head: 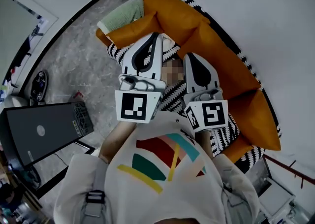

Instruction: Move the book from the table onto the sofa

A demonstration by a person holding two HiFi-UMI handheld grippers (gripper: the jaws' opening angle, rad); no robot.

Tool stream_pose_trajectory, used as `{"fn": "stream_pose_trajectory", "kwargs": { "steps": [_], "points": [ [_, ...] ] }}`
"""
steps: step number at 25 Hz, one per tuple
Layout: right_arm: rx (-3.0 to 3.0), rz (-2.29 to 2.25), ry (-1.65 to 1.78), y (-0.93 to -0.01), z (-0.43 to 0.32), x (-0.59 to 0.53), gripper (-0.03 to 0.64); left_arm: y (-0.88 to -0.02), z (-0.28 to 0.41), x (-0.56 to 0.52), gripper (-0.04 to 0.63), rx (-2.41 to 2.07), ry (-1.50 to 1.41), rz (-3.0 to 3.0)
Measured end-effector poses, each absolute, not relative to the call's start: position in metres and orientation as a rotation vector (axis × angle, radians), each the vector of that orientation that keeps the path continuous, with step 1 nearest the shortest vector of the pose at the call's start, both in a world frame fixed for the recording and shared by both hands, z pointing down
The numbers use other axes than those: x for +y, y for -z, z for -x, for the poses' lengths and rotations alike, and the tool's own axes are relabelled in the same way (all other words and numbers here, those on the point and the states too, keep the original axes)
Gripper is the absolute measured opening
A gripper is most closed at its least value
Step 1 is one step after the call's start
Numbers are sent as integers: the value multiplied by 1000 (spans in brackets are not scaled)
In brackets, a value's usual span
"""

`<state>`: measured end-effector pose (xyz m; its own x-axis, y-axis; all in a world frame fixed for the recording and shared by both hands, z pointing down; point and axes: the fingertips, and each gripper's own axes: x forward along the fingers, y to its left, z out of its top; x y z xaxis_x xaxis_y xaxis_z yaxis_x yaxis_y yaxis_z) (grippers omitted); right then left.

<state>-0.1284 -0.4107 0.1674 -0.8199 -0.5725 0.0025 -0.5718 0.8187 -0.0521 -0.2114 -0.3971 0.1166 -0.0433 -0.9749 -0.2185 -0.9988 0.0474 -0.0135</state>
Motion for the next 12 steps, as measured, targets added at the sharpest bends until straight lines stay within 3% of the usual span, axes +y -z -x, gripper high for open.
{"fn": "stream_pose_trajectory", "kwargs": {
  "steps": [6, 12],
  "points": [
    [2947, 906, 224, -175, 132, -405, 12, -120, 216, -386, 6, 2184, -180, 2015],
    [3001, 853, 158, -178, 145, -395, 12, -129, 235, -375, 6, 2252, -173, 1986]
  ]
}}
